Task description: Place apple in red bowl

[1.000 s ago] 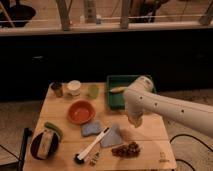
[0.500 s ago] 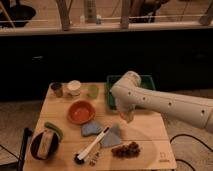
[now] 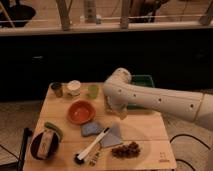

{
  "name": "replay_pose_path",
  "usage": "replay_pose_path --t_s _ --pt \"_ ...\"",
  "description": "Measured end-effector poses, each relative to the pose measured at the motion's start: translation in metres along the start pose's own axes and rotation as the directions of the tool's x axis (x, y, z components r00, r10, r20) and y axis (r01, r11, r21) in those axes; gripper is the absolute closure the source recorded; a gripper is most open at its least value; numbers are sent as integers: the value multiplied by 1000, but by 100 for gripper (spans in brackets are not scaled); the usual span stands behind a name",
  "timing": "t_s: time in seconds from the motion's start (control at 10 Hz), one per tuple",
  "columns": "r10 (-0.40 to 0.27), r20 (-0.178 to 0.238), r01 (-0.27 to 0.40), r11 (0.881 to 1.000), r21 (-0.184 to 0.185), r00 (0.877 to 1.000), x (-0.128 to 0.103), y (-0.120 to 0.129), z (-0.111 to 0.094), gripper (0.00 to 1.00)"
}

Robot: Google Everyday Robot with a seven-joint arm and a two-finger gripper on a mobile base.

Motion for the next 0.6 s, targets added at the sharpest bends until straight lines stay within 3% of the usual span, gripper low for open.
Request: replay_pose_path --t_s 0.3,0.6 --pt "-34 -3 34 999 8 999 -5 -10 -3 99" --pt "-73 3 73 997 18 997 -29 -35 -5 99"
